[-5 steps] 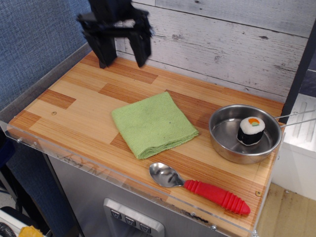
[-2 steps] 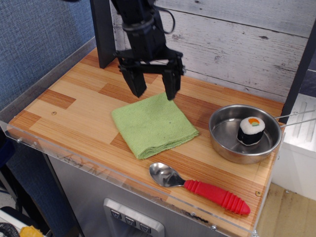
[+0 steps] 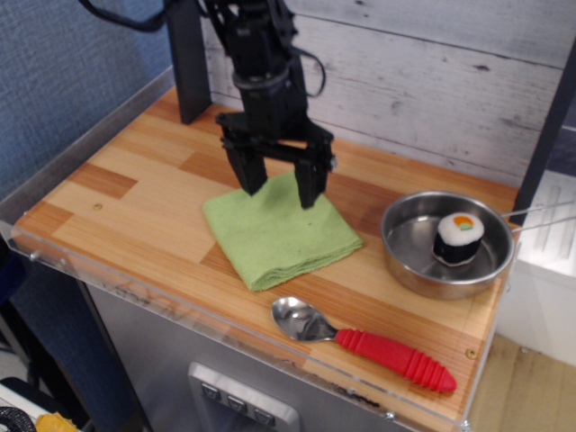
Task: Move green cloth to lower left corner of the table.
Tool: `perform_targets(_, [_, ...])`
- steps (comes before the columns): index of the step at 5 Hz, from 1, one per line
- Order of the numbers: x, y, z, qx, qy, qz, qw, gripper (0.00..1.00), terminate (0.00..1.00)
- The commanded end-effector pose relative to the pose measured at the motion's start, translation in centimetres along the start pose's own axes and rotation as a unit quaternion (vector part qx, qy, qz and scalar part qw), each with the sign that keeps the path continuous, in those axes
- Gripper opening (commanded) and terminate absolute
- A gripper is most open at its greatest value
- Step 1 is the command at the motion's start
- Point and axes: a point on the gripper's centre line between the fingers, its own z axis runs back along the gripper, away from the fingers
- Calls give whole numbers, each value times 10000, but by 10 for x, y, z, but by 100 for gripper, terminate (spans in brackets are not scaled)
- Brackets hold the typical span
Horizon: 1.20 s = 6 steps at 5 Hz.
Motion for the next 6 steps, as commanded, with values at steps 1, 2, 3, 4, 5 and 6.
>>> perform_targets(1, [-11,3,-11,99,48,-432,9990,100,0])
perform_targets(2, [-14,3,-23,-31,173,-408,9990,100,0])
perform_targets(3, [-8,8,-31,-15,107,-272,9996,100,0])
perform_targets(4, [2,22,-32,230,-123,65,9996,100,0])
perform_targets(5, [8,42,-29,339,-264,479,9979,100,0])
perform_targets(6, [11,59,-23,446,-346,678,9961,100,0])
